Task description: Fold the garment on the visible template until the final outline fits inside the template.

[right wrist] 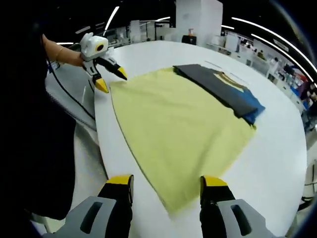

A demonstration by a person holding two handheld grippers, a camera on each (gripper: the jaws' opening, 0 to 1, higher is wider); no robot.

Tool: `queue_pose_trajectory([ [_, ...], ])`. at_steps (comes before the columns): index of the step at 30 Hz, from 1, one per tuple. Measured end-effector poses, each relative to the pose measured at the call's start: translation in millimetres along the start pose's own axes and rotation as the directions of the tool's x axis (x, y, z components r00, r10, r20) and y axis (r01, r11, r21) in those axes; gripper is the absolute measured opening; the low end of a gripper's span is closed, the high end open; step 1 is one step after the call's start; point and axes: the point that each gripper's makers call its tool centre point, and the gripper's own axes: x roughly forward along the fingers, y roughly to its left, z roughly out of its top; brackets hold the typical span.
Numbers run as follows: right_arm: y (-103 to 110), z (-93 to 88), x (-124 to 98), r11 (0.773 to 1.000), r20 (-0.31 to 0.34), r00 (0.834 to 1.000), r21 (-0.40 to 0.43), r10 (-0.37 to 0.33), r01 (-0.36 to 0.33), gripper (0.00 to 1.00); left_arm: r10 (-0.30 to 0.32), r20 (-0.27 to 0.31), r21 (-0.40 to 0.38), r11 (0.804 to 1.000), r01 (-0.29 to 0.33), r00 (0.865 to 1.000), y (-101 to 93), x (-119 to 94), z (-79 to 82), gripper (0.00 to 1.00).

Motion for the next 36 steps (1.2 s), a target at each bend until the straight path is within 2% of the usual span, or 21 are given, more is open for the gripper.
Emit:
queue_pose_trajectory([
  [3,-1.7,-1.3,0.2,1.0,-0.003,1.0,0.002,-0.007,0.007,0.48,-0.004,-0.012,0.006,1.0,0.004,1.0,-0.1,-1.3,-3.1,0.42],
  [7,-2.8,-4.8,2.0,0.999,-0.021,1.0,-0.037,-0.015,0.014,0.46,-0.013,-0.031,0.015,1.0,0.014,0.999,-1.2,-2.4,-7.8,0.4],
  [12,-2.5,-8.1,4.1,0.999,-0.035,0.999,-0.05,-0.019,0.017,0.42,-0.015,-0.076,0.053,0.998,0.019,0.997,-1.3,-0.9,-18.3,0.4],
  [15,-2.3,-14.3,6.0,0.997,-0.065,0.998,-0.075,-0.024,0.019,0.41,-0.01,-0.077,0.068,0.998,0.016,0.997,-1.6,-1.3,-18.5,0.4],
  [22,-4.1,-11.9,5.2,0.998,-0.046,0.999,-0.053,-0.022,0.019,0.38,0.012,-0.08,0.072,0.997,-0.006,0.997,6.2,0.3,-18.9,0.32],
  [26,-3.8,-10.4,5.6,0.999,-0.04,0.999,-0.043,-0.018,0.017,0.3,0.015,-0.096,0.075,0.997,-0.008,0.995,8.1,0.0,-17.8,0.29],
  [28,-4.6,-10.0,6.3,0.999,-0.039,0.999,-0.032,-0.017,0.016,0.29,0.018,-0.102,0.072,0.997,-0.011,0.995,9.0,1.0,-17.8,0.27],
  [31,-8.8,-9.3,6.6,0.999,-0.037,0.999,-0.018,-0.032,0.031,0.24,0.054,-0.11,0.051,0.998,-0.048,0.992,15.3,1.9,-17.5,0.19],
  [36,-17.8,-8.9,7.1,0.998,-0.043,0.997,0.006,-0.068,0.068,0.12,0.061,-0.114,0.048,0.997,-0.055,0.992,17.1,2.5,-16.5,0.14],
])
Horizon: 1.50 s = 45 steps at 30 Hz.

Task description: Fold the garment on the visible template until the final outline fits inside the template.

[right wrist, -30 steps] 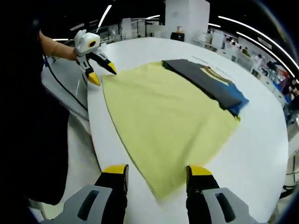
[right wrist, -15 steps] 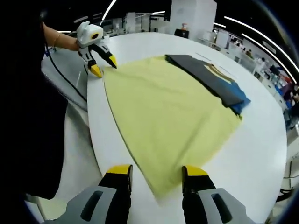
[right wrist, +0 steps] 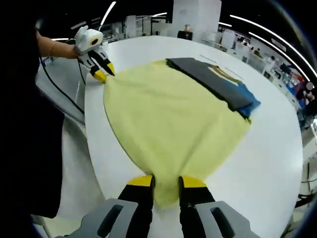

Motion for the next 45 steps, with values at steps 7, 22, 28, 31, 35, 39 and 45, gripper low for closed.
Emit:
queue_pose_trajectory([
  [7,-7.3,0.3,1.1,1.0,-0.013,1.0,-0.002,-0.019,0.019,0.02,0.037,-0.015,-0.005,0.999,-0.037,0.999,4.0,1.2,3.3,0.04],
  [22,-12.6,20.7,-22.5,0.982,0.039,0.998,0.186,-0.045,0.037,0.0,0.046,-0.031,-0.134,0.99,-0.05,0.998,9.7,-23.9,27.3,0.02],
  [28,-16.0,31.1,-32.0,0.961,0.073,0.996,0.272,-0.06,0.038,0.0,0.053,-0.024,-0.207,0.977,-0.057,0.998,14.0,-33.9,37.2,0.02],
  [31,-16.3,35.1,-35.7,0.954,0.082,0.995,0.299,-0.062,0.035,0.0,0.05,-0.026,-0.236,0.97,-0.055,0.998,14.9,-38.7,40.7,0.02],
  [35,-14.4,38.8,-41.5,0.947,0.071,0.996,0.319,-0.054,0.029,0.0,0.054,-0.032,-0.236,0.97,-0.06,0.998,14.8,-47.4,48.7,0.02],
  [39,-12.2,42.8,-47.4,0.905,0.073,0.997,0.426,-0.029,-0.004,0.0,0.052,-0.052,-0.218,0.974,-0.062,0.997,13.4,-55.3,54.3,0.02],
  [45,-10.4,45.3,-56.6,0.898,0.058,0.998,0.441,-0.02,-0.008,0.0,0.032,-0.054,-0.225,0.973,-0.043,0.998,8.6,-65.5,59.9,0.02],
])
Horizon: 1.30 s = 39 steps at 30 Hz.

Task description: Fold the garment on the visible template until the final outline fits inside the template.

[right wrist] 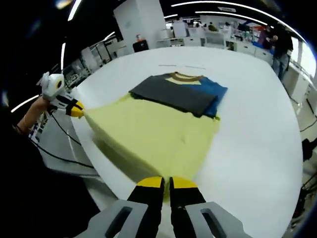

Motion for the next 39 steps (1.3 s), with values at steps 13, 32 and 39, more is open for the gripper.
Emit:
queue_pose_trajectory([
  [13,18.2,6.0,-25.3,0.999,-0.044,0.999,-0.024,0.026,-0.027,0.0,-0.023,-0.007,-0.023,0.999,0.023,1.0,-11.5,-28.1,7.4,0.02],
  [32,20.0,32.6,-35.8,0.995,-0.05,0.998,-0.093,0.023,-0.027,0.0,0.015,0.0,0.012,1.0,-0.015,1.0,0.8,-33.3,24.2,0.02],
  [39,8.3,50.8,-28.2,0.993,-0.016,1.0,-0.115,-0.015,0.013,0.0,0.05,0.02,0.068,0.996,-0.052,0.999,16.6,-25.3,40.2,0.02],
])
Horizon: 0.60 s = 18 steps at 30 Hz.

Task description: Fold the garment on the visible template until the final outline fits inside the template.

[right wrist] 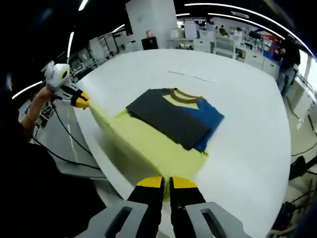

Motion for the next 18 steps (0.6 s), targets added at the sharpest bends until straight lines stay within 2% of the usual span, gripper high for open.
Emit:
queue_pose_trajectory([
  [2,-4.7,4.6,2.2,1.0,0.005,1.0,-0.019,-0.013,0.013,0.0,0.007,-0.003,0.015,1.0,-0.007,1.0,3.9,1.9,3.7,0.02],
  [6,-15.8,10.4,4.6,0.998,0.008,0.999,-0.06,-0.035,0.035,0.0,0.018,0.033,0.026,0.999,-0.018,0.999,12.2,4.0,15.0,0.02],
  [12,-32.8,32.6,7.1,0.991,0.071,0.994,-0.097,-0.084,0.09,0.0,0.073,0.068,0.096,0.992,-0.079,0.995,25.9,6.3,31.3,0.02],
  [18,-46.9,51.4,11.1,0.982,0.1,0.987,-0.125,-0.13,0.142,0.0,0.125,0.122,0.115,0.984,-0.139,0.985,41.3,9.5,49.6,0.02],
])
